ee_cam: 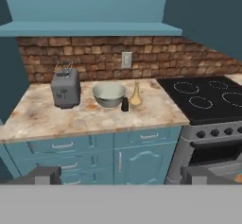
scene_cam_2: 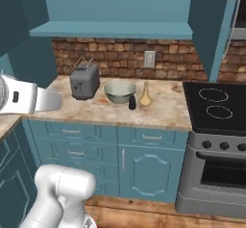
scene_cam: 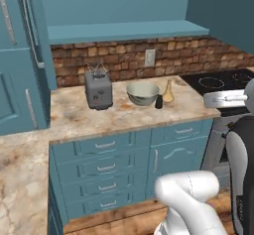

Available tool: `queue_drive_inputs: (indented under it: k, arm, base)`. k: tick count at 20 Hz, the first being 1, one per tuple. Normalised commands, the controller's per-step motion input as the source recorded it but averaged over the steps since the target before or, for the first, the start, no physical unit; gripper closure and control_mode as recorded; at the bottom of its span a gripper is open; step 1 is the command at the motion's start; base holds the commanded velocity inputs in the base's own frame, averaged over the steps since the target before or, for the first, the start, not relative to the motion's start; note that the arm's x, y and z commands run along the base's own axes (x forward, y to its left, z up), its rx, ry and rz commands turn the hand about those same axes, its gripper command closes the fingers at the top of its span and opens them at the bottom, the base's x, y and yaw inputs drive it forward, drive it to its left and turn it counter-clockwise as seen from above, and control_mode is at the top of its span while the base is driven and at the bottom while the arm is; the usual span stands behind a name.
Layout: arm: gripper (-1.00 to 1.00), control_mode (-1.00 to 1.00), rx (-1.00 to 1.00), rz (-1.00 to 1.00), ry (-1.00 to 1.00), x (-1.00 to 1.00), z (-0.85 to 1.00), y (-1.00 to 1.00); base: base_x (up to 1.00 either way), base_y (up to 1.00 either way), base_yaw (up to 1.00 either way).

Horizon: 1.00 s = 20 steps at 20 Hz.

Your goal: Retrieve the bottle and the shaker from the cabinet and place them next to the mixing bowl on the counter. Then add garlic from the fridge to the mixing bowl.

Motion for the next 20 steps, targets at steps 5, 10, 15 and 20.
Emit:
queue_drive_inputs:
  k: [5, 10, 15, 20]
  arm:
    - [-1.00, 1.00, 0.00, 0.00, 0.00, 0.00, 0.00, 0.00]
    - [-1.00, 1.00, 0.00, 0.00, 0.00, 0.00, 0.00, 0.00]
    - [-1.00, 1.00, 0.00, 0.00, 0.00, 0.00, 0.00, 0.00]
    - [-1.00, 1.00, 0.00, 0.00, 0.00, 0.00, 0.00, 0.00]
  base:
    - [-0.26, -0.31, -0.73]
    - [-0.01, -0.28, -0.82]
    - [0.00, -0.36, -0.82]
    - [0.03, -0.22, -0.79]
